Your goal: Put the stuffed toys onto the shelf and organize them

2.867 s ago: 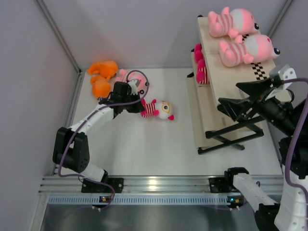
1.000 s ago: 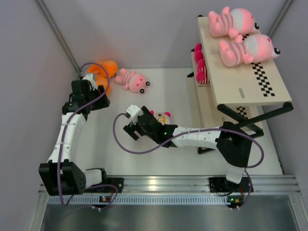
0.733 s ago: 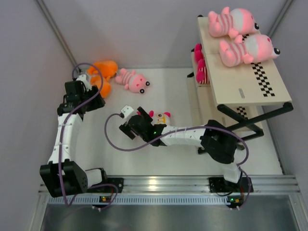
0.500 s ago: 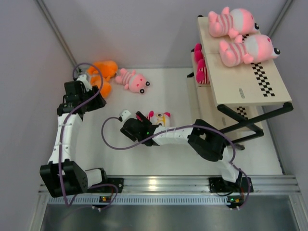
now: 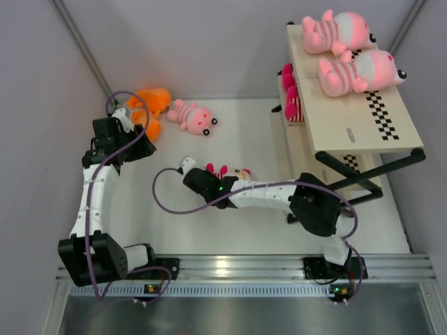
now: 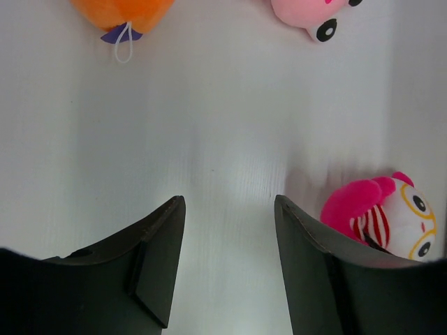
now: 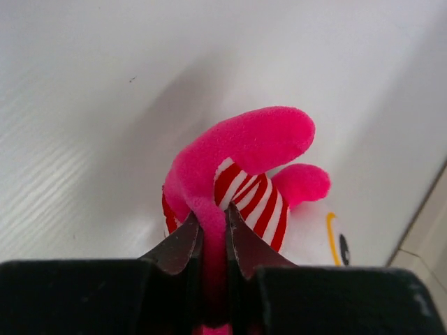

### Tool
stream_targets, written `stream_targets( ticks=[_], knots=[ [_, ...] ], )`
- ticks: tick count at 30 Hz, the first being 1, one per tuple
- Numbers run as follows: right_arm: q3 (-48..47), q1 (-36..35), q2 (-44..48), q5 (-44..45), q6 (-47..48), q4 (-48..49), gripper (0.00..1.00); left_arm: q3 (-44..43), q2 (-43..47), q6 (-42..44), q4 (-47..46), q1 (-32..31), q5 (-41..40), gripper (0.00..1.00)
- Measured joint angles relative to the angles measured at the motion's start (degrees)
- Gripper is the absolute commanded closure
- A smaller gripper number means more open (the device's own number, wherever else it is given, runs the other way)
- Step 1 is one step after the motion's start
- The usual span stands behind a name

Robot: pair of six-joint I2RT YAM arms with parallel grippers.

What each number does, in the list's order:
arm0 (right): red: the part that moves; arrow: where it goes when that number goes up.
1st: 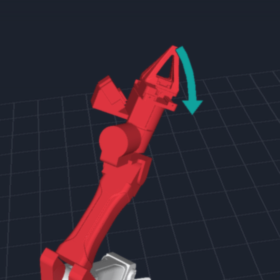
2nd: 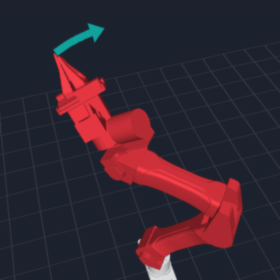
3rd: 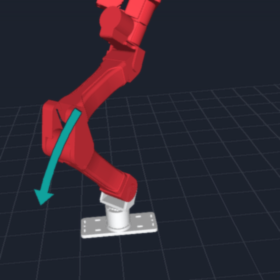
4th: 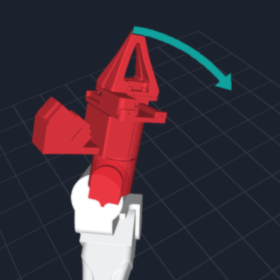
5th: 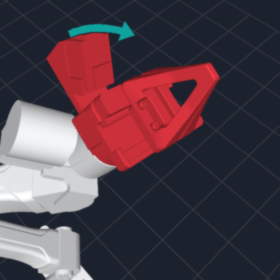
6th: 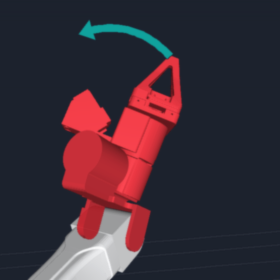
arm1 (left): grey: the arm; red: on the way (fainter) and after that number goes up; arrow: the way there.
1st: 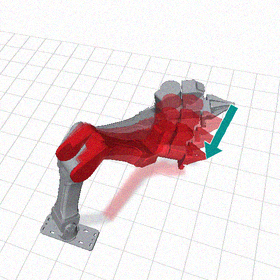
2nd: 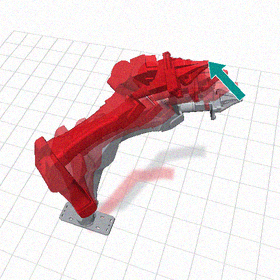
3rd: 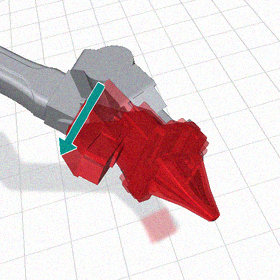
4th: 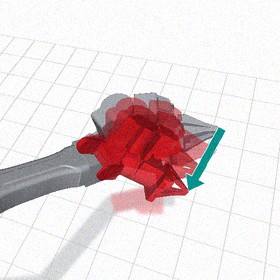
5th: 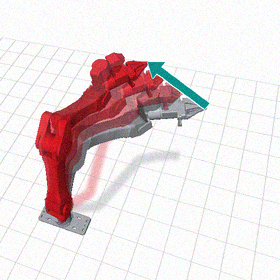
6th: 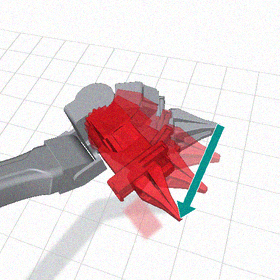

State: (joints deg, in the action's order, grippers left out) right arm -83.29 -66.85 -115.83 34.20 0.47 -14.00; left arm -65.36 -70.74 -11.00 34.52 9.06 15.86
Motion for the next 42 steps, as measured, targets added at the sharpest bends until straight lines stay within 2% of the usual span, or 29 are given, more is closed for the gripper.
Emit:
stream_targets(
  ticks=[5,9,14,20,24,35,42],
  knots=[
    [-1.27,-0.07,12.00,-1.36,5.33,-10.62,1.00,0.00,0.00,0.00,0.00,0.07,0.92,0.41],
    [-9.18,-0.28,20.26,-1.03,9.05,-19.78,1.00,0.00,0.00,0.00,0.00,0.11,1.38,0.41],
    [-17.73,-0.72,24.65,1.01,10.80,-29.20,1.00,0.00,0.02,0.00,0.00,0.20,1.57,0.41],
    [-16.63,-0.48,25.16,6.25,13.53,-38.10,1.00,0.00,0.35,0.00,0.04,0.28,2.08,0.41],
    [-13.64,1.86,27.61,5.75,16.09,-40.35,0.99,0.00,0.68,0.00,0.02,0.28,2.58,0.41],
    [-6.88,14.91,42.14,0.83,19.45,-41.59,0.94,0.00,0.87,0.00,0.04,0.33,2.80,0.41],
    [-1.51,16.52,44.72,-0.11,21.94,-41.86,0.91,0.00,0.87,-0.02,0.04,0.52,2.95,0.41]
  ],
)
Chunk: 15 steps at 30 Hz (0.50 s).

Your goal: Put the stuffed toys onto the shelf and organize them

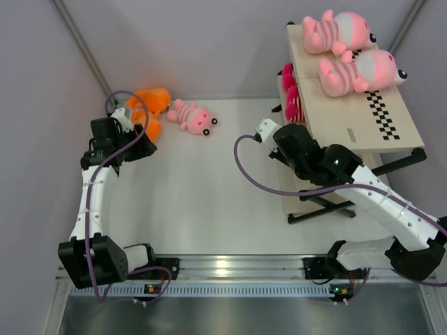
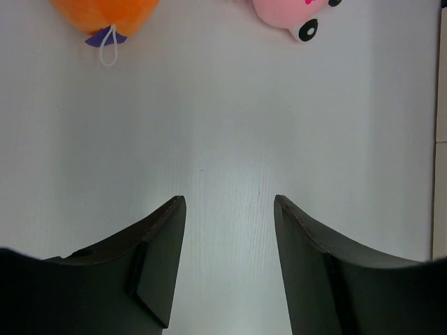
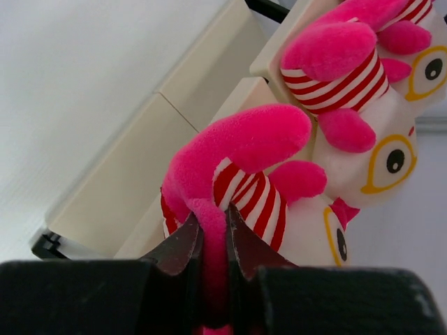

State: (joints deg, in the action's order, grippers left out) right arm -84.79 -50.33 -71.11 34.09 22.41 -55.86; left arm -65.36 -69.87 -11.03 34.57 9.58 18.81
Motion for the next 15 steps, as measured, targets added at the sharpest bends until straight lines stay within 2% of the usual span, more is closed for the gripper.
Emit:
stream_targets(
  ticks=[6,7,9,10,14,15],
  knots=[
    [2.95,0.31,0.22,1.70,3.06,-0.11,0.85,0.00,0.00,-0.02,-0.02,0.20,0.33,0.41],
    [2.95,0.33,0.28,2.19,3.39,-0.17,0.79,0.00,0.00,-0.04,-0.02,0.22,0.37,0.41],
    [3.02,0.37,0.55,2.80,3.91,-0.22,0.73,0.00,0.00,-0.07,-0.02,0.24,0.48,0.41],
    [3.06,0.37,0.72,3.06,4.13,-0.31,0.66,0.00,0.00,-0.17,-0.02,0.26,0.52,0.41],
    [3.06,0.48,1.18,3.72,4.31,-0.46,0.50,0.00,0.00,-0.26,-0.02,0.35,0.87,0.41],
    [3.06,0.52,1.22,3.87,4.33,-0.57,0.43,0.00,0.00,-0.26,-0.02,0.39,0.90,0.41]
  ],
)
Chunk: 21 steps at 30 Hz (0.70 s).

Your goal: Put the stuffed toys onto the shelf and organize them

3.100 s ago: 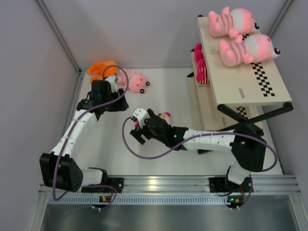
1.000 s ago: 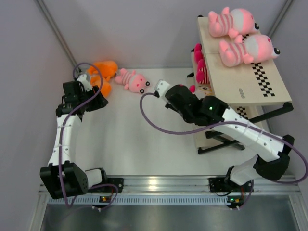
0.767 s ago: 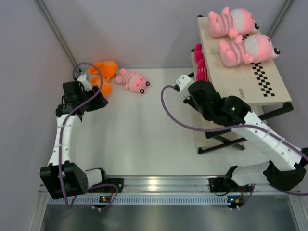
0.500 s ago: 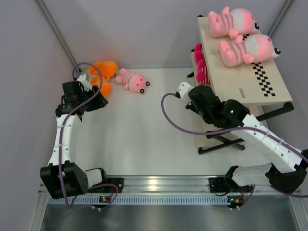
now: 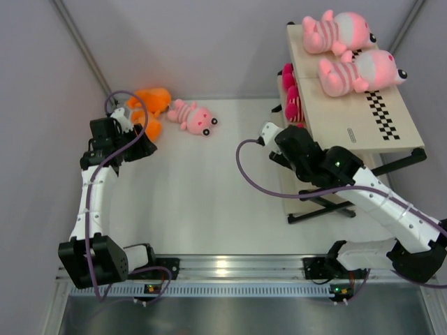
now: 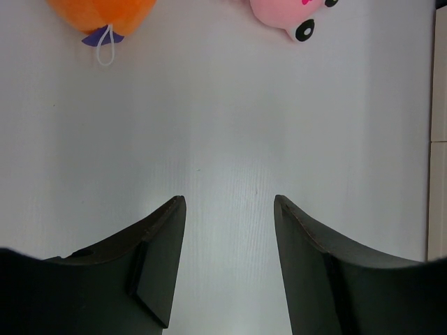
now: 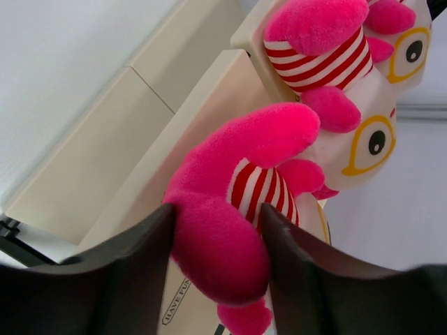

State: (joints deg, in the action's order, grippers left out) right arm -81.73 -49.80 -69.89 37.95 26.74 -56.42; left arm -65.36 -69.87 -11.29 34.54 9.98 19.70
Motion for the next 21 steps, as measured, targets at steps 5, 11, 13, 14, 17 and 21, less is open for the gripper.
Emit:
stream_targets(
  ticks=[5,11,13,14,17,21],
  knots=[
    [0.00,0.02,0.09,0.17,-0.37,-0.26,0.33,0.00,0.00,0.04,0.00,0.07,0.42,0.41],
    [-0.22,-1.22,-0.02,0.20,-1.01,-0.72,0.27,0.00,0.00,0.09,0.00,0.07,0.83,0.41],
    [-1.09,-2.19,-0.48,0.22,-1.14,-1.11,0.23,0.00,0.00,0.24,0.00,0.07,1.36,0.41],
    [-1.68,-2.78,-0.79,0.24,-1.31,-1.27,0.22,0.00,0.00,0.42,0.02,0.07,1.70,0.41],
    [-4.00,-4.70,-2.21,0.59,-1.60,-1.46,0.11,0.00,-0.02,1.09,0.00,0.07,2.64,0.41],
    [-7.69,-6.64,-4.52,1.22,-2.29,-1.66,0.01,-0.13,-0.46,3.19,0.04,0.07,3.72,0.39]
  ],
)
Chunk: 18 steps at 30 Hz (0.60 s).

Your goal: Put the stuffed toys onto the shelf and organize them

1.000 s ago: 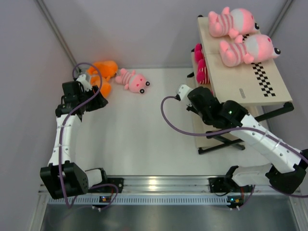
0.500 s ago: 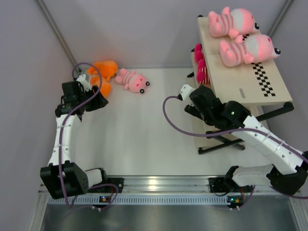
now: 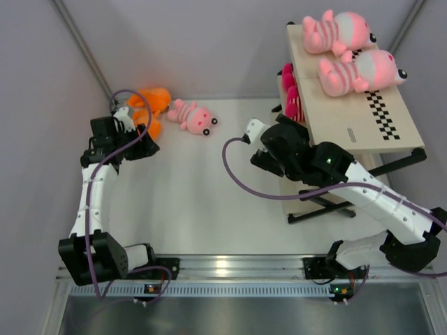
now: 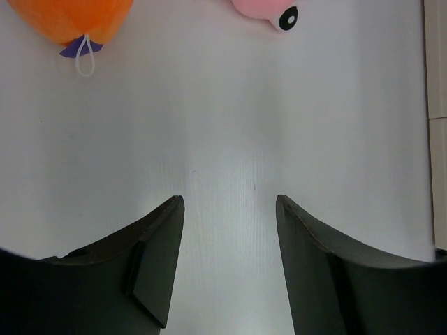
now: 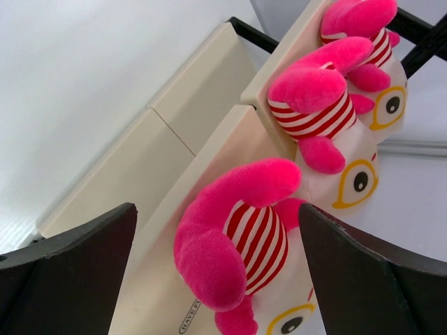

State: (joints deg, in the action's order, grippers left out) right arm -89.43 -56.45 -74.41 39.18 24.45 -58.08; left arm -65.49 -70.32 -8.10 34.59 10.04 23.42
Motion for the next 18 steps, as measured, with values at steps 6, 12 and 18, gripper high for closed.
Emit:
stream_targets(
  ticks=[6,12,18],
  knots=[
    [-2.99,-1.14,-2.23,0.87,-0.24,-0.11,0.01,-8.20,-8.61,4.20,1.09,-0.76,-1.73,0.37],
    [-3.23,-3.43,-2.19,1.81,0.28,2.43,0.01,-24.20,-23.10,8.26,0.35,-8.59,-12.72,0.37],
    [-0.26,-5.49,0.50,2.71,1.11,7.78,0.01,-38.45,-41.18,10.60,-1.62,-17.64,-16.94,0.28]
  ],
)
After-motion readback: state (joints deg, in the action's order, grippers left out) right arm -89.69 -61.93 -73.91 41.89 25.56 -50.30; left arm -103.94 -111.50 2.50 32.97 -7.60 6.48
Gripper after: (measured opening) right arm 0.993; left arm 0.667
